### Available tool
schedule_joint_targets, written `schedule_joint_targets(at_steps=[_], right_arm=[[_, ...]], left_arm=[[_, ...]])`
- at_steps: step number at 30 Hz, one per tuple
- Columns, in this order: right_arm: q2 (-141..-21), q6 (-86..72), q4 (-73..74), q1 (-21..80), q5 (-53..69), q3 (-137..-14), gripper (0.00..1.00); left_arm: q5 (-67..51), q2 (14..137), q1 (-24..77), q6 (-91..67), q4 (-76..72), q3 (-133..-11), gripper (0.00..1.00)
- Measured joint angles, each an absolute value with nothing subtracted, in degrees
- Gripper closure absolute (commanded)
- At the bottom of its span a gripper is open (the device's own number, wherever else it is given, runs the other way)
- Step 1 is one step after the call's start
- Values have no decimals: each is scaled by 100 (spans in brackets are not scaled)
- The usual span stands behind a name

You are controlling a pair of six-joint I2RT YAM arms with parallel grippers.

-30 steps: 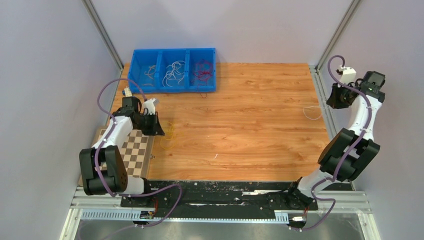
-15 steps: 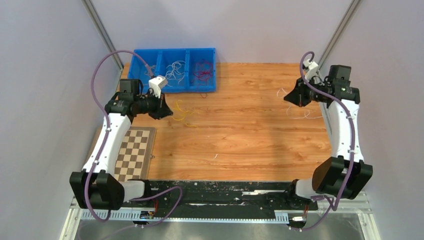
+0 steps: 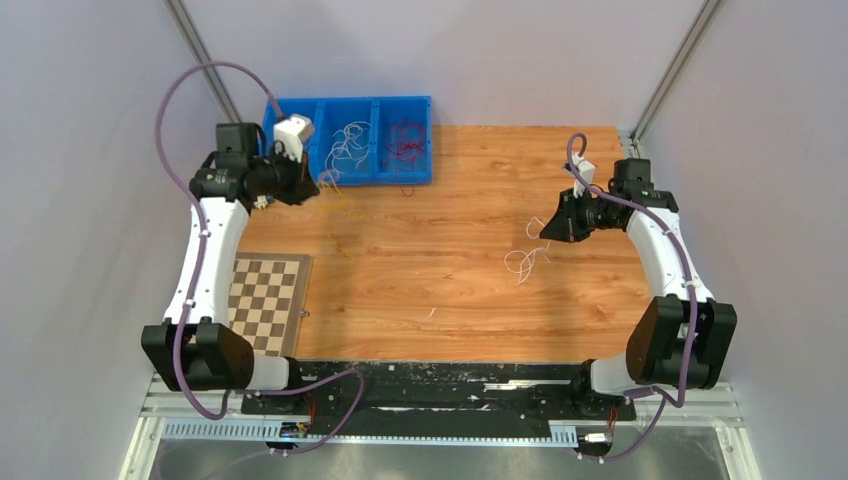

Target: Untangle the cables

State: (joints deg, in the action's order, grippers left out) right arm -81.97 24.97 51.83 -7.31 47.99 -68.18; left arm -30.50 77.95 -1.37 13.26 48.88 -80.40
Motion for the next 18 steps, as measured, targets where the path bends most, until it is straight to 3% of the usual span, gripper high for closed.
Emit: schedule_joint_targets(at_steps=[9, 18], right_arm=[[-8049, 2257, 5019, -565, 4805, -6820, 100], [-8075, 2176, 5004, -565, 4803, -6818, 100]], left_arm=[[-3030, 8932, -954, 797, 4624, -10193, 100], [-3155, 10106, -1219, 303, 4379, -11563, 100]])
